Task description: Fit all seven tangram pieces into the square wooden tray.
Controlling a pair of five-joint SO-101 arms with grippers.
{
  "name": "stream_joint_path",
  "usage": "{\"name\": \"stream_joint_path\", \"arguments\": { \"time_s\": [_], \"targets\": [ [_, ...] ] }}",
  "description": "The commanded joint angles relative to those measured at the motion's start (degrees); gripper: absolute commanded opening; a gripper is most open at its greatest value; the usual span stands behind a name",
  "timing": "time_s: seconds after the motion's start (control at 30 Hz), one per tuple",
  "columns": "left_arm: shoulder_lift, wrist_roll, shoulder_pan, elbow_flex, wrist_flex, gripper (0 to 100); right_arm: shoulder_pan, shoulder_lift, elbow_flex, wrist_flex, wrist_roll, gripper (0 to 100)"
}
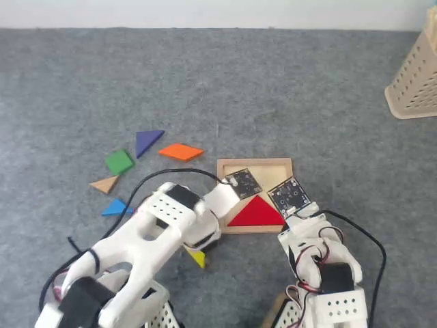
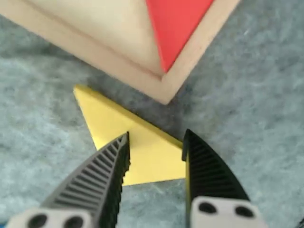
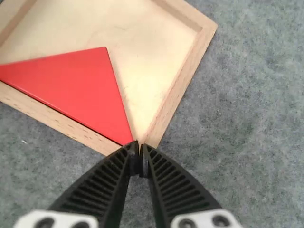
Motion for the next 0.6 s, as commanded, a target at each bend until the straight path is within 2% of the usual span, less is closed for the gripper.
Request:
{"name": "stream_joint_path", "arguments": {
  "time_s": [0.0, 0.3, 0.43, 0.57],
  "targets": [
    [0.62, -6.68, -6.86, 1.63, -0.79, 17, -0.13, -1.27, 0.88, 0.4, 0.62, 0.8],
    [0.62, -21.89, -27.25, -2.68, -0.88, 17, -0.13, -1.27, 0.88, 0.4, 0.62, 0.8],
    [0.53, -22.42, -31.03, -9.1, 0.79, 17, -0.13, -1.27, 0.88, 0.4, 0.62, 0.8],
    [-0.18, -22.33, -33.67, -15.96, 8.26, 17, -0.13, -1.27, 0.88, 0.4, 0.62, 0.8]
  ]
}}
